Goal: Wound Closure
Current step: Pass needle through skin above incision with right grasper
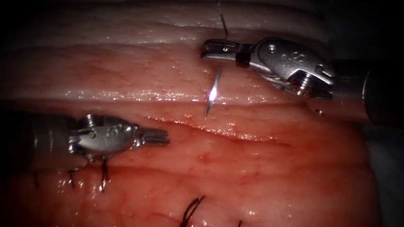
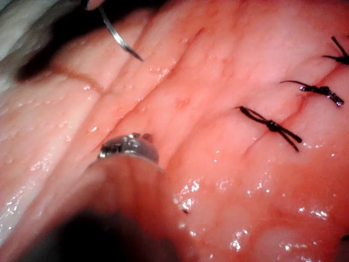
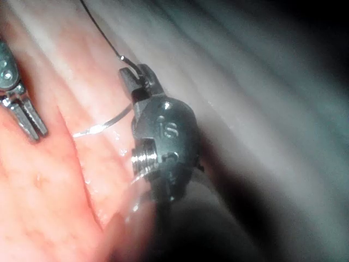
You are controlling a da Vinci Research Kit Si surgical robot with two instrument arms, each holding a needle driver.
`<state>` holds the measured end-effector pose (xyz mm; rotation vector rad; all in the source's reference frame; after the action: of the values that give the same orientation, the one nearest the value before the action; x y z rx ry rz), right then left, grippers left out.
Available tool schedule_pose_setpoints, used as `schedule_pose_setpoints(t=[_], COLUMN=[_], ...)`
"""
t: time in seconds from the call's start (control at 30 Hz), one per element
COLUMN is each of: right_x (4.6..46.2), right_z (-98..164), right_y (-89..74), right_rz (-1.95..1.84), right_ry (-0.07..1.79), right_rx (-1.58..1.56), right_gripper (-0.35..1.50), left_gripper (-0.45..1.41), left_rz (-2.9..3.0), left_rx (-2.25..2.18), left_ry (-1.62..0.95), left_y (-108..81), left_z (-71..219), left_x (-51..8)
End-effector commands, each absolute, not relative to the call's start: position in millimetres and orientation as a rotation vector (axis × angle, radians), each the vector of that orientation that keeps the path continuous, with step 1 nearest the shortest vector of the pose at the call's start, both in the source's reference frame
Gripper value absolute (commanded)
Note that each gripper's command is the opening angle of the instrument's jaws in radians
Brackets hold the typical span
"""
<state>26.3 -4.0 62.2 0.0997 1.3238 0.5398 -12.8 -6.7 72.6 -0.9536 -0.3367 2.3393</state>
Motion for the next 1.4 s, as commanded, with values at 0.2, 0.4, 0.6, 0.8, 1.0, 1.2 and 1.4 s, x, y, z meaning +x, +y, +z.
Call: schedule_pose_setpoints(t=[0.2,0.4,0.6,0.8,1.0,1.2,1.4], right_x=[29.6,31.4,31.9,32.1,32.6,33.3,33.8], right_z=[63.9,64.8,65.1,65.5,66.2,66.7,67.1], right_y=[-4.4,-5.2,-5.4,-5.4,-5.8,-6.0,-5.7], right_rz=[0.476,0.418,0.333,0.280,0.255,0.234,0.213], right_ry=[1.347,1.365,1.371,1.373,1.370,1.364,1.368], right_rx=[0.053,0.015,-0.064,-0.097,-0.123,-0.148,-0.168], right_gripper=[-0.35,-0.35,-0.35,-0.35,-0.35,-0.35,-0.35], left_gripper=[-0.23,-0.20,-0.16,-0.15,-0.15,-0.15,-0.15], left_rz=[2.420,2.419,2.428,2.428,2.427,2.426,2.425], left_rx=[-0.880,-0.858,-0.828,-0.829,-0.831,-0.831,-0.832], left_ry=[-0.384,-0.390,-0.422,-0.425,-0.428,-0.433,-0.434], left_y=[-9.2,-9.9,-11.0,-11.2,-11.3,-11.3,-11.2], left_z=[74.0,74.9,75.5,75.4,75.3,75.0,75.0], left_x=[-13.8,-13.4,-12.8,-12.8,-12.7,-12.7,-12.7])
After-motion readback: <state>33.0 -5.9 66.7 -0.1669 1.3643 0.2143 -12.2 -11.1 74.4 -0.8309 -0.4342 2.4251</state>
